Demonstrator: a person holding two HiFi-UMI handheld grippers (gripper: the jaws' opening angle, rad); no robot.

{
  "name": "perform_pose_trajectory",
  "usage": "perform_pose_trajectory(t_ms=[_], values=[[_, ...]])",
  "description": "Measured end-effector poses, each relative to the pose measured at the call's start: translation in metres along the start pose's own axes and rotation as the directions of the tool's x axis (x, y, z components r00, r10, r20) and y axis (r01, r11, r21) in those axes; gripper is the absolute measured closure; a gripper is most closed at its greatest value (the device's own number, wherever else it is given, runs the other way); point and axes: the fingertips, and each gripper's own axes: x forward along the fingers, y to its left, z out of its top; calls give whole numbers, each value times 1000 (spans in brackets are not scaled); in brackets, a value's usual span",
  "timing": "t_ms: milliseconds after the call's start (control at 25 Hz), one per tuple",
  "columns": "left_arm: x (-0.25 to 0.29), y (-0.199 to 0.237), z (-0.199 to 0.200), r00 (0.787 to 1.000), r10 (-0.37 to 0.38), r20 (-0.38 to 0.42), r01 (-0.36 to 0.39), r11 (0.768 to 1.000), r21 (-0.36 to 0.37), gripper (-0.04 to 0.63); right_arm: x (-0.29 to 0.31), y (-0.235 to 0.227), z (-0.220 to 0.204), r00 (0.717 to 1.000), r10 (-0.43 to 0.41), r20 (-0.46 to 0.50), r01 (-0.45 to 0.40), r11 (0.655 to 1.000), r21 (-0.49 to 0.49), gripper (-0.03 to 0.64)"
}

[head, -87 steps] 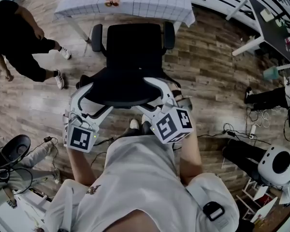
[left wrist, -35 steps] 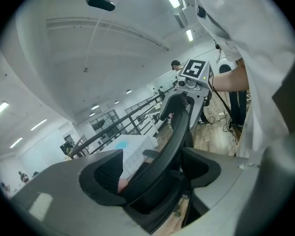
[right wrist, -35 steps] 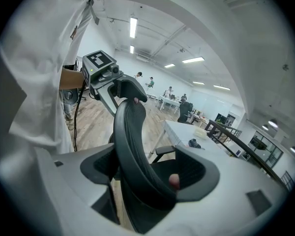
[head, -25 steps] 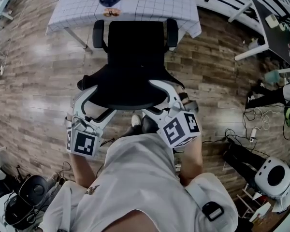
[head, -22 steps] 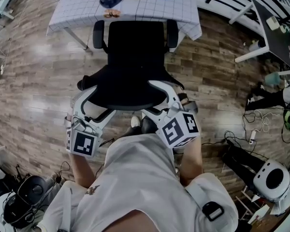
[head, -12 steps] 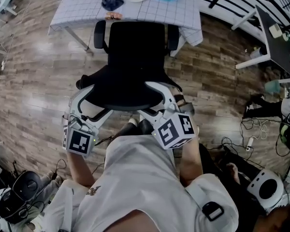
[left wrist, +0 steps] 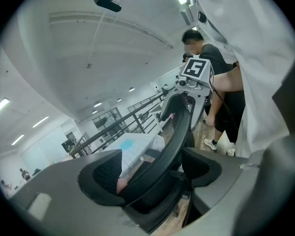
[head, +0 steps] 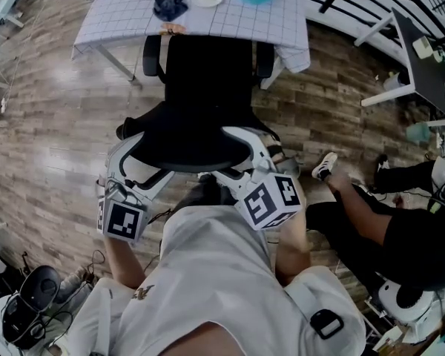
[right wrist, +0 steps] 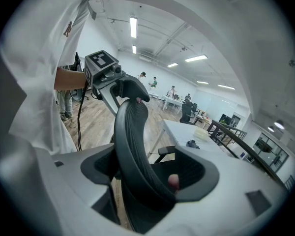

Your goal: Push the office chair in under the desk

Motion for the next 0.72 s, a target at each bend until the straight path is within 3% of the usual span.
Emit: perform_pose_trajectory(t_ms=[720], values=[[33,49,-9,1000,-17,19,17,1000,4,212,29,-50,-1,1000,-14,-15,14,1000,12,272]])
